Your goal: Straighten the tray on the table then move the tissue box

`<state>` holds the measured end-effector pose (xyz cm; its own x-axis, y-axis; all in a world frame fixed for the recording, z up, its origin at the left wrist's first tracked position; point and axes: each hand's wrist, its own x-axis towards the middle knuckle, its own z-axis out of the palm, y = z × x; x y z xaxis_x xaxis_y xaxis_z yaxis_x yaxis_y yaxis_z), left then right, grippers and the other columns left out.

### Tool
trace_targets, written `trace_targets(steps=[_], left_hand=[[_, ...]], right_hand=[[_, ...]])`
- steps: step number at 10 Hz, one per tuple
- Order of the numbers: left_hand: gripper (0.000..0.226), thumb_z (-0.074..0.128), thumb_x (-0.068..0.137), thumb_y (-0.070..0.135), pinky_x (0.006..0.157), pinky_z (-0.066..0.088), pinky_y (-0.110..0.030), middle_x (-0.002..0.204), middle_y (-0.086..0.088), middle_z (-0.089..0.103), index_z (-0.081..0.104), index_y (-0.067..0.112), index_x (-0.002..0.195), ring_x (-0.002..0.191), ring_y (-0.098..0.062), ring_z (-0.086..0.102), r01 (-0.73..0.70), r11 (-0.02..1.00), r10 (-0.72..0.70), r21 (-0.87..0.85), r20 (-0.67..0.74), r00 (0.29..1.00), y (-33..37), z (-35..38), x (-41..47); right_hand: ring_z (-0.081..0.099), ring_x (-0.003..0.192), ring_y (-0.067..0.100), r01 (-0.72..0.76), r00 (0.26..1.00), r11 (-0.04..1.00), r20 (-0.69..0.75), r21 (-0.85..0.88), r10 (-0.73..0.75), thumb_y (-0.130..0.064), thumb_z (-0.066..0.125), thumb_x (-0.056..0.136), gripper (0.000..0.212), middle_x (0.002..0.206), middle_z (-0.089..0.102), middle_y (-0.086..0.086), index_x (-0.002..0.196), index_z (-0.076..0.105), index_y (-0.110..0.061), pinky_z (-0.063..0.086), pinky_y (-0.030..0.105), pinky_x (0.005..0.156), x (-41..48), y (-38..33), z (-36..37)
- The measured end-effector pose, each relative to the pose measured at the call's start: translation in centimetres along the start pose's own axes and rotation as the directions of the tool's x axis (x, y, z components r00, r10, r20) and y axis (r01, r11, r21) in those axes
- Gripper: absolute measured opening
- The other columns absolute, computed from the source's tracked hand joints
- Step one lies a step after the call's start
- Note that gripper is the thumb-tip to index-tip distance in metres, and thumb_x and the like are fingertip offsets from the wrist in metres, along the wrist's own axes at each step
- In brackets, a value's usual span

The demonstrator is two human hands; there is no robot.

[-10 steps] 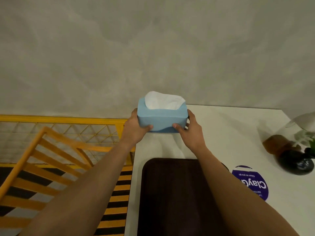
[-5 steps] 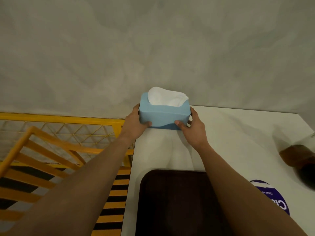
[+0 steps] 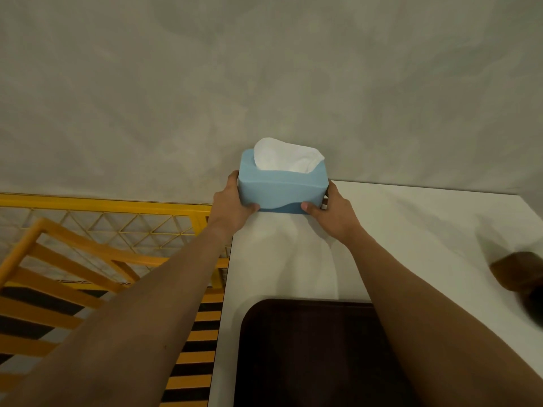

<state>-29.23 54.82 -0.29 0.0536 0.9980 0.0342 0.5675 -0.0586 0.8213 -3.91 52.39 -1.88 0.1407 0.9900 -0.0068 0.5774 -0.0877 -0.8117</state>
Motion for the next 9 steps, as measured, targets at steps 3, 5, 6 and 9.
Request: trace_targets(steps=[3,5,6,9], left_hand=[[0.081,0.084,0.079,0.019,0.102,0.051,-0.049,0.134,-0.014,0.061,0.041,0.015,0.148,0.122,-0.034,0.059,0.006,1.000,-0.006,-0.012,-0.001,1.000,-0.2,0.3,0.9],[0.079,0.084,0.080,0.017,0.102,0.050,-0.047,0.135,-0.014,0.061,0.041,0.013,0.147,0.122,-0.035,0.059,0.004,1.000,-0.004,-0.018,-0.006,1.000,-0.2,0.3,0.9],[0.078,0.083,0.080,0.016,0.100,0.051,-0.046,0.134,-0.014,0.062,0.042,0.013,0.146,0.121,-0.035,0.060,0.021,0.999,-0.021,-0.029,-0.008,1.000,-0.3,0.4,0.8],[0.084,0.083,0.081,0.018,0.088,0.047,-0.035,0.140,-0.014,0.055,0.033,0.010,0.148,0.127,-0.035,0.054,0.032,0.999,-0.031,-0.009,0.074,0.997,0.8,-0.3,0.5]], right_hand=[[0.056,0.127,0.031,-0.023,0.999,0.998,0.044,-0.057,0.026,-0.047,0.070,0.092,0.077,0.142,0.056,0.006,0.153,0.032,-0.018,0.041,0.030,0.091,0.8,-0.3,-0.5],[0.054,0.127,0.030,-0.040,0.997,0.996,0.064,-0.074,0.045,-0.049,0.067,0.094,0.076,0.144,0.055,0.006,0.154,0.031,-0.018,0.041,0.031,0.093,0.8,-0.3,-0.4],[0.053,0.128,0.030,-0.042,0.996,0.996,0.069,-0.075,0.048,-0.049,0.065,0.095,0.074,0.145,0.054,0.006,0.153,0.031,-0.017,0.040,0.030,0.094,0.7,-0.5,-0.4],[0.048,0.134,0.035,-0.053,0.993,0.990,0.101,-0.131,0.067,-0.041,0.067,0.096,0.084,0.149,0.048,0.012,0.158,0.017,-0.013,0.036,0.029,0.093,0.3,-1.7,-0.9]])
